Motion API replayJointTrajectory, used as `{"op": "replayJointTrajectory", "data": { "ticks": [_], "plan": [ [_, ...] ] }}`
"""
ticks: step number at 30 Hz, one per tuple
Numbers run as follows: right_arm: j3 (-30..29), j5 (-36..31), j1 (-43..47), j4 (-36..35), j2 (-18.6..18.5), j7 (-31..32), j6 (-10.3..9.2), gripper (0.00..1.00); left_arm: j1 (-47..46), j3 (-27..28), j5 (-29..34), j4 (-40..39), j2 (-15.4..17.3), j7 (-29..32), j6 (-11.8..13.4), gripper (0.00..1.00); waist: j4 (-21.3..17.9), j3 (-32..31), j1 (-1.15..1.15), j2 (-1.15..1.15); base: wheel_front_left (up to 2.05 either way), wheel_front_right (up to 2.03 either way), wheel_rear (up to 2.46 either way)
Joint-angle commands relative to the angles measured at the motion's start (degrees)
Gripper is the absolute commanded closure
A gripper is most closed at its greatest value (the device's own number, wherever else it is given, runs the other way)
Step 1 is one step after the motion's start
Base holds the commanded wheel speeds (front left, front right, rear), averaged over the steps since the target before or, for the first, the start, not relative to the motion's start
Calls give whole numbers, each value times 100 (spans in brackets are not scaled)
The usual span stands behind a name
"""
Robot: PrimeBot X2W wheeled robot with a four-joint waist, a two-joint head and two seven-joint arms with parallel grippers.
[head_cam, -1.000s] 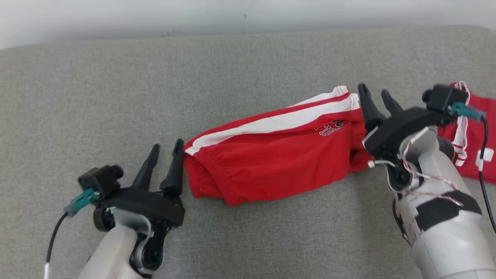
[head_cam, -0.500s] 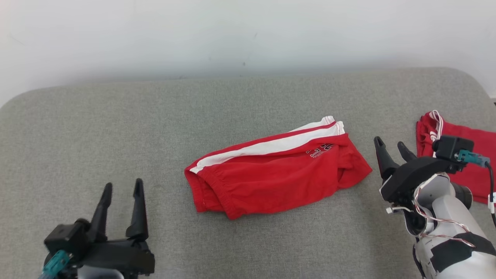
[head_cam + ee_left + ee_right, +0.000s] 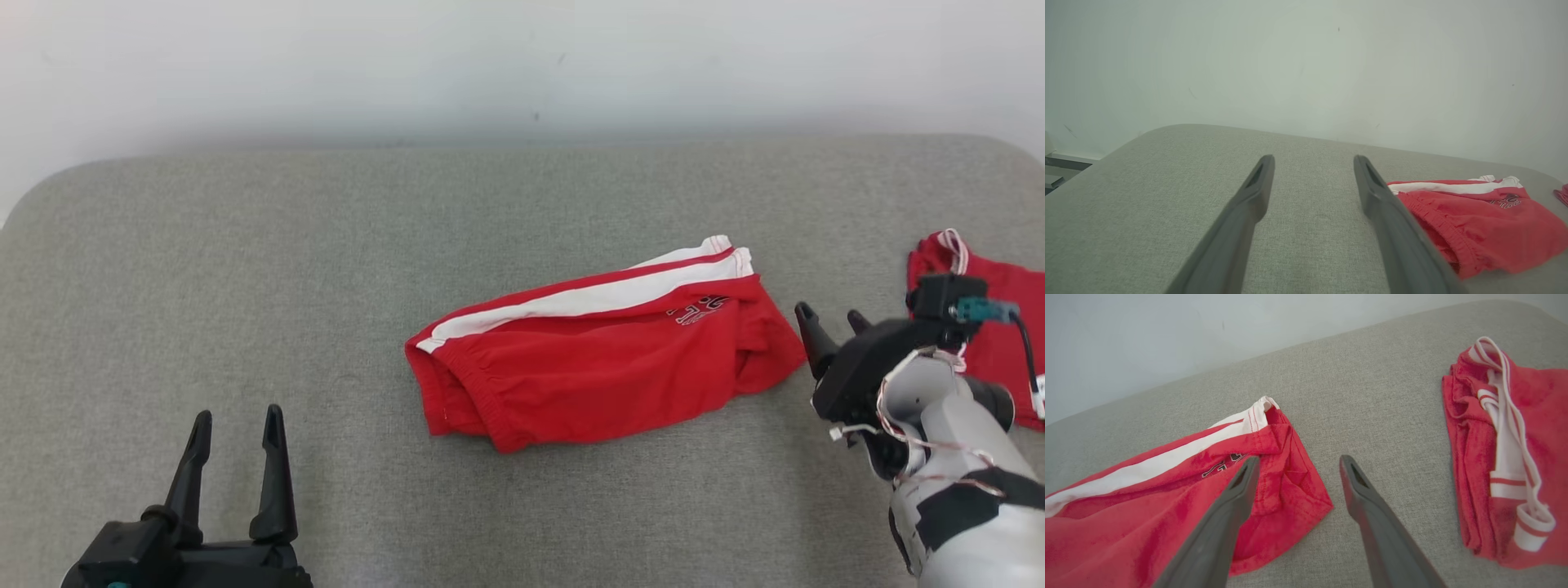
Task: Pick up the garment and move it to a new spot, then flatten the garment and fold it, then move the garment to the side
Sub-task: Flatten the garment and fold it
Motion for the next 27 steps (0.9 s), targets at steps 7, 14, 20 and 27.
{"op": "replayJointTrajectory", "data": {
  "ticks": [7, 14, 20, 27],
  "plan": [
    [-54, -306, -582, 429, -135, 514, -15, 0, -160, 75, 147, 21, -76, -11, -179, 0, 300, 355, 0, 0, 0, 0, 0],
    [-309, -697, -1068, 997, -214, 1017, -15, 0, -315, -74, 156, 104, -88, -12, -221, 0, 612, 621, 0, 0, 0, 0, 0],
    [-595, -1164, -1346, 1431, -281, 1164, -15, 0, -437, -239, 104, 179, -89, -12, -189, 0, 828, 823, 0, 0, 0, 0, 0],
    [-683, -1481, -1337, 1820, -184, 1369, -14, 0, -494, -328, 42, 216, -89, -12, -182, 0, 921, 879, 0, 0, 0, 0, 0]
  ]
}}
